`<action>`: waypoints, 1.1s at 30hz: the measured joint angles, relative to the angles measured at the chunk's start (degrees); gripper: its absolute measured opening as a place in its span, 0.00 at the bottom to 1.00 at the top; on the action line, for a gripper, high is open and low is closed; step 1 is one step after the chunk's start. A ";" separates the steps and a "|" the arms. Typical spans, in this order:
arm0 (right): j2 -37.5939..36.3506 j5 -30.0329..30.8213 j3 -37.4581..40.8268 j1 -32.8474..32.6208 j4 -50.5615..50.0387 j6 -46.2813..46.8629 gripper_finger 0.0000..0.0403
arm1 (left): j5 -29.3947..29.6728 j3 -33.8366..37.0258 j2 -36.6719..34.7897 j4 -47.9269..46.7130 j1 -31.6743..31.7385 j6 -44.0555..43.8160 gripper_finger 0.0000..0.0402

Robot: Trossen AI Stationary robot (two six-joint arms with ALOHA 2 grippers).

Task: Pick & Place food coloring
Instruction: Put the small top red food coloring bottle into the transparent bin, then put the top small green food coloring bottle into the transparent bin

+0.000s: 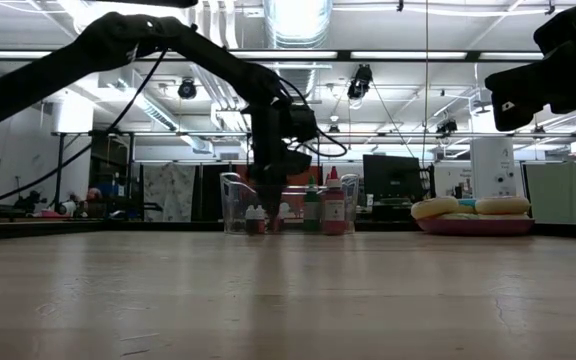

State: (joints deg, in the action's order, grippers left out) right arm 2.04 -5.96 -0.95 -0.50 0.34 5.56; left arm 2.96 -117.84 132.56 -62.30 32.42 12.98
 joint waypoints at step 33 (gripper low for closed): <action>0.00 0.02 0.00 0.00 0.00 0.00 0.02 | 0.78 -0.74 -0.71 -0.83 -0.35 0.56 0.28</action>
State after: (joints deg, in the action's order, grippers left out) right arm 2.04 -5.94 -0.95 -0.50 0.34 5.56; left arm 3.74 -118.58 131.84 -63.14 32.08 13.54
